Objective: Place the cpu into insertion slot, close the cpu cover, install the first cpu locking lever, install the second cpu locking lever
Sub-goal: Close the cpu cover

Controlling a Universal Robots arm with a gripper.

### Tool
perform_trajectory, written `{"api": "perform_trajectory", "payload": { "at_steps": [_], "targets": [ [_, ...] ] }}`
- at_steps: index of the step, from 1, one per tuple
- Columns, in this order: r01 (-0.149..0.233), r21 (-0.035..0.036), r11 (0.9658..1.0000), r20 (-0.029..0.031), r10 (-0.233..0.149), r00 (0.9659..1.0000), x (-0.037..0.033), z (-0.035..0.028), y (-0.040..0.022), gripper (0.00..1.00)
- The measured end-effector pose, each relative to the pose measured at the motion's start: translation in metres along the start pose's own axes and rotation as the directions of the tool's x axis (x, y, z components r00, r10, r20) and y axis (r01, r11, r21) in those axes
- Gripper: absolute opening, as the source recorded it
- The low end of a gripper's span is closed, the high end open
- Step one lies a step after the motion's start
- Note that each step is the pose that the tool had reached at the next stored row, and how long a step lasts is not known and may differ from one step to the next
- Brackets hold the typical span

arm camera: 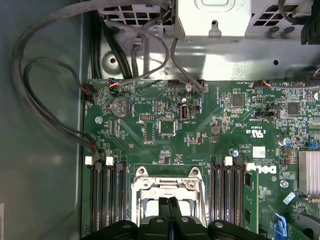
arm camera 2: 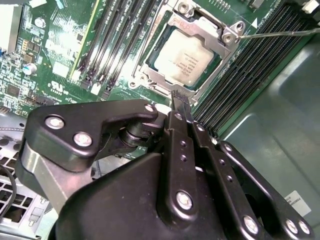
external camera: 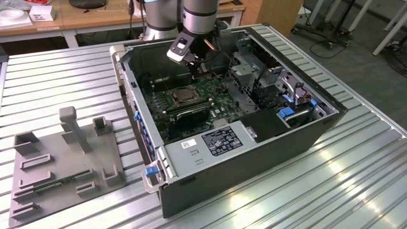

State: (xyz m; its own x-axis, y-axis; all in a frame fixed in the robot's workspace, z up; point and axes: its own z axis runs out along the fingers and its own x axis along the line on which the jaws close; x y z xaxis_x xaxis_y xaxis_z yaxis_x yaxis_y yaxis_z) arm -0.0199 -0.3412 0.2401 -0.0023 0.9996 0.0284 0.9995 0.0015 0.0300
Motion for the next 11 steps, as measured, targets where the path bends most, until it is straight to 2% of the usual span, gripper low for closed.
{"api": "perform_trajectory", "payload": {
  "at_steps": [11],
  "targets": [
    [0.000,0.0001,1.0000,0.0001,0.000,1.0000,0.0000,0.0001,-0.0023,0.11]
  ]
}}
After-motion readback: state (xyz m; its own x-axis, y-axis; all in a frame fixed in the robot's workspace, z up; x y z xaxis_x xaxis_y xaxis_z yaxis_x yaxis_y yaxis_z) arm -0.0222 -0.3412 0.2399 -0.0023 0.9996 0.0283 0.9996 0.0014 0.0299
